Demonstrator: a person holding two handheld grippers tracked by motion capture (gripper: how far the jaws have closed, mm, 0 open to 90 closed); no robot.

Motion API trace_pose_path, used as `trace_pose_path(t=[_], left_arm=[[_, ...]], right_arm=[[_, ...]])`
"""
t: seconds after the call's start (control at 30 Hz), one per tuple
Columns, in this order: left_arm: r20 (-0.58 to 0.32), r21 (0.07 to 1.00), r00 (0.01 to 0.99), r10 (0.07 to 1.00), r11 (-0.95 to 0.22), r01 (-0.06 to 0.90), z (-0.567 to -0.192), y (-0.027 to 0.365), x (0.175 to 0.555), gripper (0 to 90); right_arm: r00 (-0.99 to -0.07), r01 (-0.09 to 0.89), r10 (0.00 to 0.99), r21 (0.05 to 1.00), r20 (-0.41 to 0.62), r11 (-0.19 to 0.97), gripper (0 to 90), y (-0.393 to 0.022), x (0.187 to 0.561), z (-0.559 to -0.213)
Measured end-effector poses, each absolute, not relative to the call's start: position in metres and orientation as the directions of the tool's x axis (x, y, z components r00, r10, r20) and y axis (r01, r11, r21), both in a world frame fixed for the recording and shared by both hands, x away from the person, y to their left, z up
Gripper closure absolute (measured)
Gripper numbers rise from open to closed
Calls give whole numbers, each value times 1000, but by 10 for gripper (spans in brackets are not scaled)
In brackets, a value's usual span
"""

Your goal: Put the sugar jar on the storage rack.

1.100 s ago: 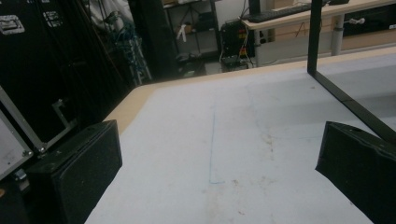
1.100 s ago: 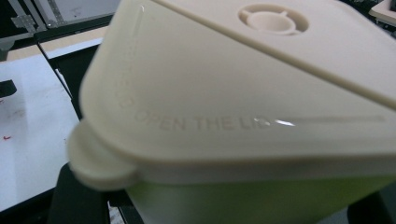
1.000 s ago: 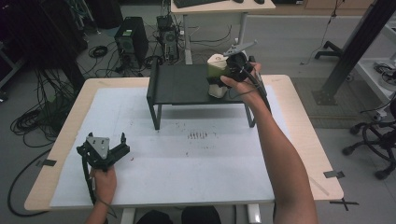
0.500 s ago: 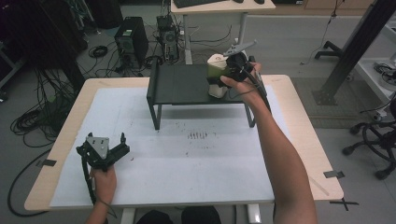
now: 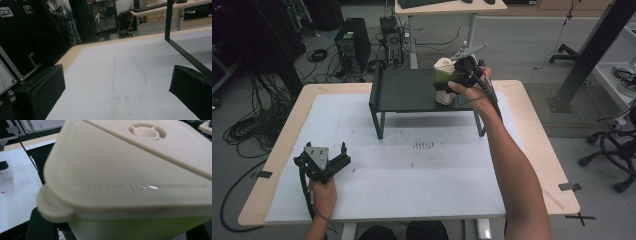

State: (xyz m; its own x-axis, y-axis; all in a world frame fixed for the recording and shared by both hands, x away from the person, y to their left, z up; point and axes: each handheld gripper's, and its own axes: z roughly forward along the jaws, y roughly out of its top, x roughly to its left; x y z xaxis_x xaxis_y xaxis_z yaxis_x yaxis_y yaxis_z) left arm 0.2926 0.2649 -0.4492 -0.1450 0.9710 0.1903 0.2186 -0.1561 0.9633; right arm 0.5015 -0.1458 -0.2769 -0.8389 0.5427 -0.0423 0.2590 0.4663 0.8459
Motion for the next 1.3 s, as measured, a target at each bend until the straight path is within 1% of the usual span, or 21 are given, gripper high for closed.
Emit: trace_pose_path(t=[1.3], left_arm=[[188,963,-146,971,-153,222,-449,265,293,2]], right_arm=[[-842,250,538,846,-50,471,282,-146,502,-277]])
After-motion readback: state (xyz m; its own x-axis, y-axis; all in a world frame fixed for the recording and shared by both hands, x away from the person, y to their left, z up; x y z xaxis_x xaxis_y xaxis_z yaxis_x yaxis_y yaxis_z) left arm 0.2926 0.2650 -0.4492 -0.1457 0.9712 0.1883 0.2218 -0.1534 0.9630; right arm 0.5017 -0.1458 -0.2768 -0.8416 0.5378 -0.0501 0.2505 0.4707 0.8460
